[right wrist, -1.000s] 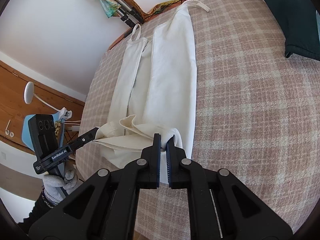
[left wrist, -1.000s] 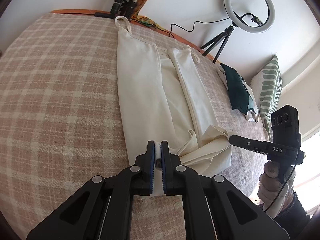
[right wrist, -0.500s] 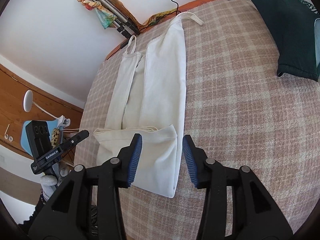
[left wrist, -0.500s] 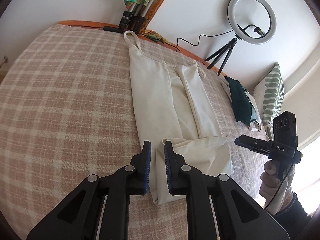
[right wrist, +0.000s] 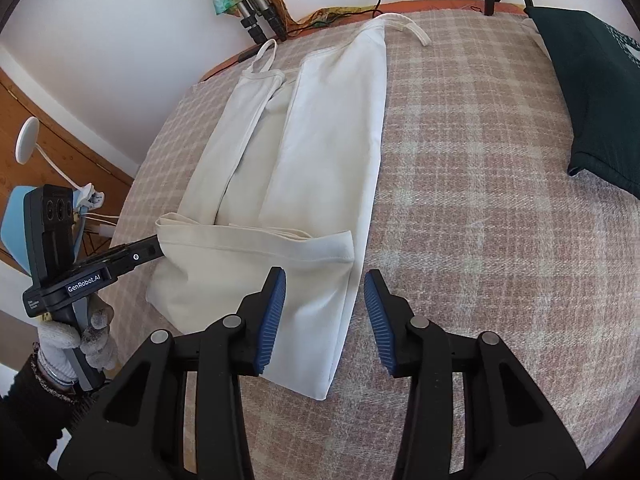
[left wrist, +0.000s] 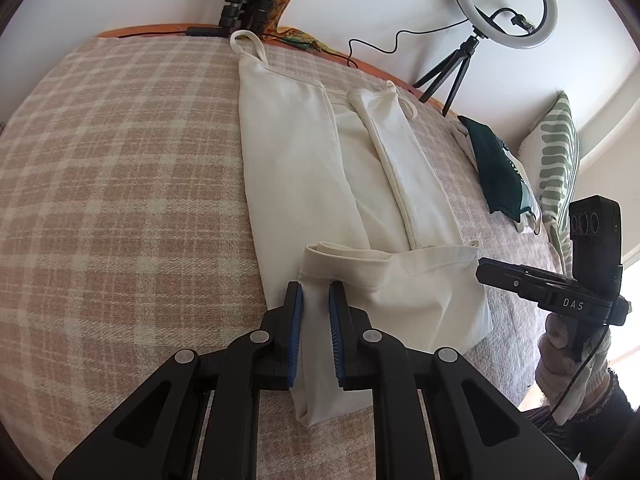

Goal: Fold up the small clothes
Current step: 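Fold the hem up toward the straps with both tools, then open them, then move both tools to the strap end of the camisole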

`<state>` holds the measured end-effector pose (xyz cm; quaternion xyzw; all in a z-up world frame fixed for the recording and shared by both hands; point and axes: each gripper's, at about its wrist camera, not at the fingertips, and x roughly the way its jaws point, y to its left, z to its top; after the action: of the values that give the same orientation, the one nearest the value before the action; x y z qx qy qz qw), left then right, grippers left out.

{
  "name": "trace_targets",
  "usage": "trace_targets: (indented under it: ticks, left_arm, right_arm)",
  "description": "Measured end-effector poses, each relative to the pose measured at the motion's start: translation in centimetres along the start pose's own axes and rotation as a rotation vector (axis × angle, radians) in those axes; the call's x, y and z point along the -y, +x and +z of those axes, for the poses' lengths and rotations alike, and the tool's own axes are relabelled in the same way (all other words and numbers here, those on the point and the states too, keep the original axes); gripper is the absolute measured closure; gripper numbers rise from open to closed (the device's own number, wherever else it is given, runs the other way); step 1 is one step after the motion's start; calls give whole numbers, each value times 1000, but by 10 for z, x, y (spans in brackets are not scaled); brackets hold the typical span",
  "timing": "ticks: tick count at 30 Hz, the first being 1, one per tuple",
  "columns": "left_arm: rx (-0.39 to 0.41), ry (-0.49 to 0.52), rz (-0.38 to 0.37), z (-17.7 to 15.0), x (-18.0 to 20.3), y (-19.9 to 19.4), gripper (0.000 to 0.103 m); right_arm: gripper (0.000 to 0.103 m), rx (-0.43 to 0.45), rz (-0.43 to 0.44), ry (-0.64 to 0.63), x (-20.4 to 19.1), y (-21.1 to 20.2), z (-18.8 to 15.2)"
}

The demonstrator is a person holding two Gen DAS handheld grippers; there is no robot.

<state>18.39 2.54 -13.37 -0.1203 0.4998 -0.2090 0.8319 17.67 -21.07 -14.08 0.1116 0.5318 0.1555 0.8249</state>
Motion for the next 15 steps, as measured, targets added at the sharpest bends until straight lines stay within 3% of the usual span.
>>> trace_targets:
  ticks: [2,5,7,11,12,14,15]
  left_arm:
    - [-4,17,22,-1,3,2,91]
    - [-4,60,124,-4,5,7,91]
    - [13,57,130,-6,5,4,91]
    - [38,76,100,-6,10,-3,90]
    - [36,78,101,-5,10,-2,87]
    - [41,72,111,-4,12,-2,64]
    - [58,69,138,-4,13,-5,60]
  right_arm:
    - [60,-2,-15,-9,-3,3,1]
    - [66,0,-89,-47,-7,7,2]
    - [84,0,-97,-56,-8,9,2]
    - [85,2,-99,-59,-8,11,4]
    - [85,4,-97,-56,-8,10,4]
    - [85,9,-102,-62,-8,10,4]
    - [89,14,-113,-70,-9,10,4]
